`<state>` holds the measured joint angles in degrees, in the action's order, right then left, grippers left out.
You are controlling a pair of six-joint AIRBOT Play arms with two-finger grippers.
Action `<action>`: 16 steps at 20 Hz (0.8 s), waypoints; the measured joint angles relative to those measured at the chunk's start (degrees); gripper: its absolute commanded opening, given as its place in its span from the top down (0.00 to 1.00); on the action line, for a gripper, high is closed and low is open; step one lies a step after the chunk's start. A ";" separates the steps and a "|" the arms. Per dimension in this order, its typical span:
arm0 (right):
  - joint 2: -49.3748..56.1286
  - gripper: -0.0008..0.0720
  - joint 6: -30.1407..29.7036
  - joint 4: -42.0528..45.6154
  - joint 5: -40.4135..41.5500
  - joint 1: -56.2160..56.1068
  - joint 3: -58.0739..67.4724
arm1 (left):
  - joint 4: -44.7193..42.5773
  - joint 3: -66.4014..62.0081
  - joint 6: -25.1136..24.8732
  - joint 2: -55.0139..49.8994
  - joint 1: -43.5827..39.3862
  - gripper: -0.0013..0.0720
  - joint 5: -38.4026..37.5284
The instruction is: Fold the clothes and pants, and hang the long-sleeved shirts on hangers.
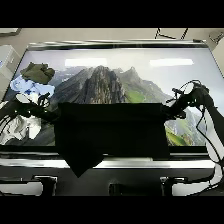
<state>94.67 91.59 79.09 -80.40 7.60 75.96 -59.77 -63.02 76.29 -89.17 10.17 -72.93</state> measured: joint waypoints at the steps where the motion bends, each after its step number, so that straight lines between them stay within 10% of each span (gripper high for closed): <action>1: 0.04 0.93 0.15 -0.07 -0.72 0.00 -0.07 | -0.04 0.04 0.00 -0.11 0.04 0.95 0.00; 2: 0.07 0.80 0.15 -0.20 -1.29 0.00 -0.09 | -0.17 0.07 0.00 -0.17 0.07 0.83 0.00; 4: 0.11 0.36 0.15 0.11 -2.38 0.04 0.02 | -0.39 -0.20 0.11 -0.28 0.42 0.23 -0.42; 16: -11.65 0.20 -1.18 1.20 -12.98 13.73 -10.21 | -1.64 20.65 -3.13 15.34 8.96 0.28 -9.99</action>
<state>83.02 90.41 80.29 -93.38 21.32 65.76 -61.41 -42.37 73.17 -73.82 19.14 -82.91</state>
